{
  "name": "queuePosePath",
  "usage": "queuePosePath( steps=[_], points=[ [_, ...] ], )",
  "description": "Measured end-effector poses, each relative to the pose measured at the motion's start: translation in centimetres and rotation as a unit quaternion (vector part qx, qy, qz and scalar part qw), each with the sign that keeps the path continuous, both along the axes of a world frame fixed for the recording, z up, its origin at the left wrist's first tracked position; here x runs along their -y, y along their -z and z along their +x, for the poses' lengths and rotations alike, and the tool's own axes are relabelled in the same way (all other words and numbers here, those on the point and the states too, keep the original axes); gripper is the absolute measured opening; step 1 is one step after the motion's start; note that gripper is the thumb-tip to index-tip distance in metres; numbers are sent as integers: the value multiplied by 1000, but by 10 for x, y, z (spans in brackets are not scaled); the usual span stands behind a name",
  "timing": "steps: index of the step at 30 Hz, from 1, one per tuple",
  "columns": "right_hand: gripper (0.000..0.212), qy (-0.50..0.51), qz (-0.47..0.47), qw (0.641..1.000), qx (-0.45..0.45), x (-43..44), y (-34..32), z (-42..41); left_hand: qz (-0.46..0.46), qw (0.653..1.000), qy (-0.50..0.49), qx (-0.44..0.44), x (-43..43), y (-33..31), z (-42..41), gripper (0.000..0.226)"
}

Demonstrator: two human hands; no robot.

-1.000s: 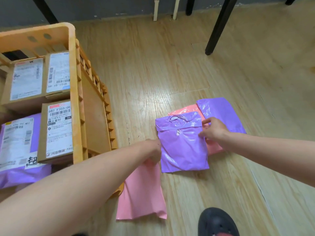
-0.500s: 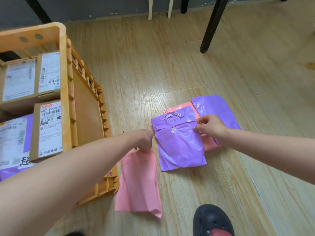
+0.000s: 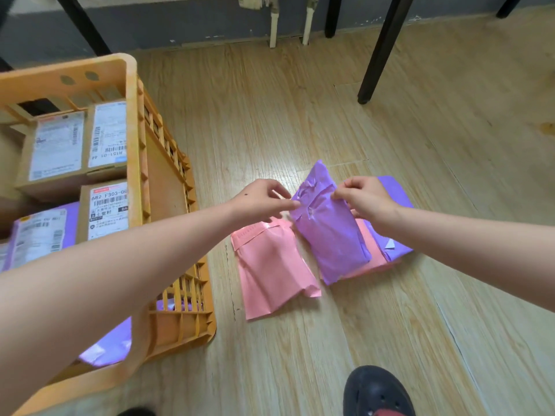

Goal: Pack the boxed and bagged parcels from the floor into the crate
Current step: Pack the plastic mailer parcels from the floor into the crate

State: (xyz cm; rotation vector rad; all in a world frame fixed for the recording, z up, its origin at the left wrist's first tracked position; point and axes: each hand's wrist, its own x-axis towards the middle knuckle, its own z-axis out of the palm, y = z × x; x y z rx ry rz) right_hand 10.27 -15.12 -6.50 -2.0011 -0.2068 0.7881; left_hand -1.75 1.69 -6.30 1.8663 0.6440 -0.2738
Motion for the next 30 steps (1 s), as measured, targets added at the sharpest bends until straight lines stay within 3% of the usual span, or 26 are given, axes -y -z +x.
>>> queuePosePath(
  steps=[6,10,16,22,26,28,30],
  points=[
    [17,-6,110,993,-46,-42,-30,-36,-182,979,-95,16,6,-30,-17,38],
    [9,-91,148,985,2,-53,-43,-67,-242,950,-180,77,-1,-46,-39,30],
    [21,-137,196,970,49,-63,-63,-104,-149,942,-254,162,-13,-68,-70,25],
    [29,13,167,965,201,-59,-82,-85,-87,928,-231,279,-53,-124,-94,16],
    [37,28,152,980,129,-47,-87,-76,-81,904,-289,306,-88,-139,-131,10],
    [33,-18,170,983,72,-47,-94,-78,-89,900,-306,298,-97,-137,-151,10],
    [24,-86,167,979,83,-51,-102,-85,-97,901,-310,286,-101,-136,-168,11]
  ],
)
